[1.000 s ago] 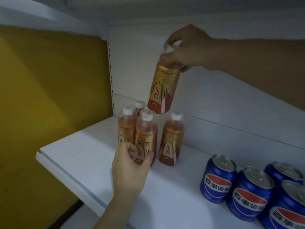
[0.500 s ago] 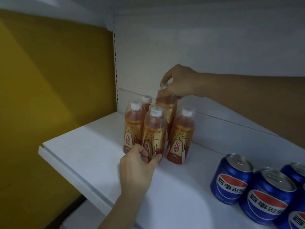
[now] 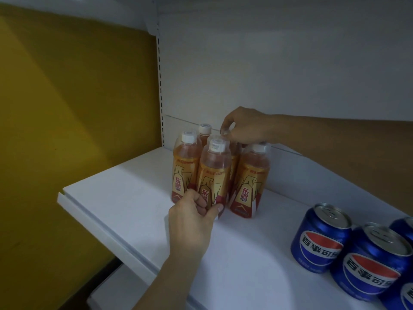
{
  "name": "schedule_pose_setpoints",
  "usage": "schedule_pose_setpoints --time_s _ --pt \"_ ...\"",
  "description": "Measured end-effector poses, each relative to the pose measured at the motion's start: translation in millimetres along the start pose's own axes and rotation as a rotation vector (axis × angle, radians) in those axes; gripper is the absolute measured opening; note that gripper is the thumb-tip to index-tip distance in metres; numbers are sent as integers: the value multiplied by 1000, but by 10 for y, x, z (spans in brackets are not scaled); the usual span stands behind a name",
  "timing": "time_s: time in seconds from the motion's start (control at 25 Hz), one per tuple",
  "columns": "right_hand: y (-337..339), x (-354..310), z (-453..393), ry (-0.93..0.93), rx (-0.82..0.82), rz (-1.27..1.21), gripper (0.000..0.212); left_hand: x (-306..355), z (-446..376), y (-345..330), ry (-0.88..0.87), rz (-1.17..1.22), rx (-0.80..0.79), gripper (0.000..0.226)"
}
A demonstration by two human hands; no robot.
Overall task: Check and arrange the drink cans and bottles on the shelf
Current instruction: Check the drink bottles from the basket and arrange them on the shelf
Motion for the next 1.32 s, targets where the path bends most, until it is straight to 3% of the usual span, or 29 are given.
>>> schedule_pose_setpoints --time_s 0.68,0.84,0.96,1.12,1.32 --pt "42 -34 48 -8 -97 -1 26 34 25 20 -18 -47 14 39" --pt "240 -429 159 257 234 89 24 44 26 23 -18 -32 -1 37" --pt "38 -836 236 467 142 152 31 47 30 22 -40 -37 -6 36" --pt "-293 -956 82 421 64 395 35 41 57 78 -80 -48 -23 35" --pt "-158 -1106 269 514 202 187 25 -14 4 470 40 103 108 32"
Point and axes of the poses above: each hand's wrist, its own z-axis away from the middle knuckle, its own y-axis out of the back of the hand, x = y × z, the point moved 5 cm from there along -z, towards the middle knuckle, and after that the axes turned 1 degree about -x, right-handed, at the moved point
